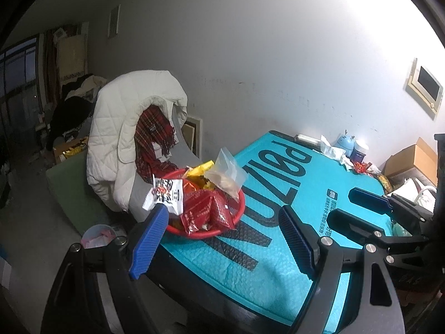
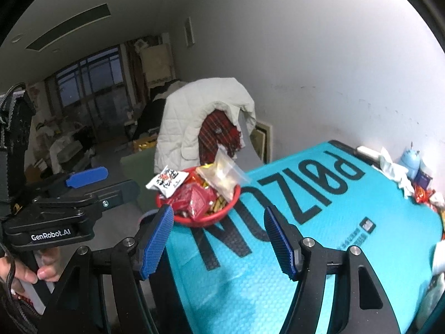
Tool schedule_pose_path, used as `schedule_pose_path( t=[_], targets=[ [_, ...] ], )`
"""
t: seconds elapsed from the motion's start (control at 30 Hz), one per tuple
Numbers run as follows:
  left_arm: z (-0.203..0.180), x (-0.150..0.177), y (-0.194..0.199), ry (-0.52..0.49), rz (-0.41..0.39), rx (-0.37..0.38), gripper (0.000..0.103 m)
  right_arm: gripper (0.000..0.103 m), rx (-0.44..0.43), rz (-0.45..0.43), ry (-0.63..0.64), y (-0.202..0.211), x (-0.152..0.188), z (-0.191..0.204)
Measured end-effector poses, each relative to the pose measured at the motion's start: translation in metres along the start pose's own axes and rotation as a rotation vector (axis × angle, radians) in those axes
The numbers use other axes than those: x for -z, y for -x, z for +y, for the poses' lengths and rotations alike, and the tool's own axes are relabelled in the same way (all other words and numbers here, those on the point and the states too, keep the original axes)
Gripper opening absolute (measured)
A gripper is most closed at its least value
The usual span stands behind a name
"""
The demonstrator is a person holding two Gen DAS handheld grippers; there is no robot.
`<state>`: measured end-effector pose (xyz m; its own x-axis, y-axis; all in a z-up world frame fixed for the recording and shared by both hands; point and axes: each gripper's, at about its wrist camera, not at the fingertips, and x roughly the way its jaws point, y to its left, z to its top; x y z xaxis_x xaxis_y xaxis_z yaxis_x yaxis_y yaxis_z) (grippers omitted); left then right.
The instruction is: Organize snacks
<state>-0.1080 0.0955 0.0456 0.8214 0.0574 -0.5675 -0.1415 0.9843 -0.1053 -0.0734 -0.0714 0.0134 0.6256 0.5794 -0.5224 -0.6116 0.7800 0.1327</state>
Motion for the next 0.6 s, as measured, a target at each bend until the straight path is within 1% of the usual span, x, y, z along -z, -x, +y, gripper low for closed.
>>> schedule_pose_path(
  t=[0.23, 0.6],
  targets=[
    [0.0033, 0.0059, -0.0045, 0.026, 0.032, 0.014, 0.081, 0.068, -0.005, 0.000, 0.012, 0.0004, 0.0041, 0.0043],
    [0.0063, 0.0054, -0.0021, 0.030, 0.023, -0.001, 0.081, 0.068, -0.014, 0.003, 0.033, -0.0029, 0.0030, 0.0092]
  ],
)
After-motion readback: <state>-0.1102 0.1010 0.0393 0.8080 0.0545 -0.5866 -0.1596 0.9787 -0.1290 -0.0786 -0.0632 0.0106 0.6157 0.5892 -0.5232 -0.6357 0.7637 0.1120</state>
